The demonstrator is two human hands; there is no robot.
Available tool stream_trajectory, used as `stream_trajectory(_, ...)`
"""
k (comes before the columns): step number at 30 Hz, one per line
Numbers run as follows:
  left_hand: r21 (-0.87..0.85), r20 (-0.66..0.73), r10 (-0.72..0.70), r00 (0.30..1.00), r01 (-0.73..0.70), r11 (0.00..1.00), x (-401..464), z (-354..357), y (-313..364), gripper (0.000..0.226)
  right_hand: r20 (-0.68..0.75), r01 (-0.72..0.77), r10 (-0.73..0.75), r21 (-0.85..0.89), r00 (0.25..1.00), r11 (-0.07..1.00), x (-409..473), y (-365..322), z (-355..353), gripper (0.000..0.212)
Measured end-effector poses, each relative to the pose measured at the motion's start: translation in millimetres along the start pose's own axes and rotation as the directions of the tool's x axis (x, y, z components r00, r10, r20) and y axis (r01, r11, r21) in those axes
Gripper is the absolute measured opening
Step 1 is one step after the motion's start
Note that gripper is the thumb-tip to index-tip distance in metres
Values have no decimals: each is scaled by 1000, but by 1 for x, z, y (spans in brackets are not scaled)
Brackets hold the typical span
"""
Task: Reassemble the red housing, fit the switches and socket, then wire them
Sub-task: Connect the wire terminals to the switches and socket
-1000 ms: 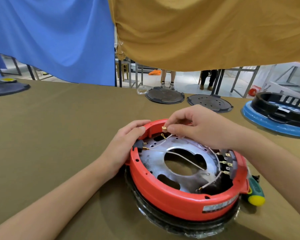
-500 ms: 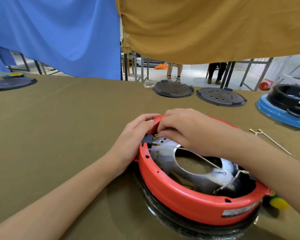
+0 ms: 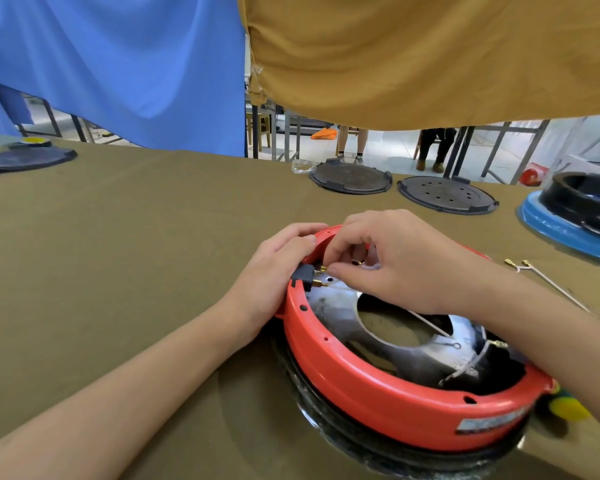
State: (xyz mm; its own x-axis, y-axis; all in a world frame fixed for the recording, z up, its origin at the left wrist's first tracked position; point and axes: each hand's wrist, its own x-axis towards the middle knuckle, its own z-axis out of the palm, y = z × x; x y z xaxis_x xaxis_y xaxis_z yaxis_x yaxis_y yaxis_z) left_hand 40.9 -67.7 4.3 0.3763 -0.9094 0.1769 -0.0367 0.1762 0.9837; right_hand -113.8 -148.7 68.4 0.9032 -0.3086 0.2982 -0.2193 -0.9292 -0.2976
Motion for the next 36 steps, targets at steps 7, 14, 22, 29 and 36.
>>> stream_trajectory(7,20,-16,-13,1000,13,1000,-1,2,0,28,-10,-25,25,-23,1000,999,-1,-4,1,9)
stream_trajectory(14,34,-12,-7,1000,7,999,-3,4,2,27,-7,-44,44,-46,999,998,1,-8,3,12)
stream_trajectory(22,88,20,13,1000,-14,996,-5,3,3,33,-2,-51,51,-56,999,997,1,-12,5,12)
stream_trajectory(29,137,41,5,999,-11,990,-5,2,2,27,26,-41,42,-47,999,998,3,-12,4,10)
stream_trajectory(36,122,44,-19,999,14,992,-5,1,3,27,18,-70,69,33,997,997,1,-5,-2,12)
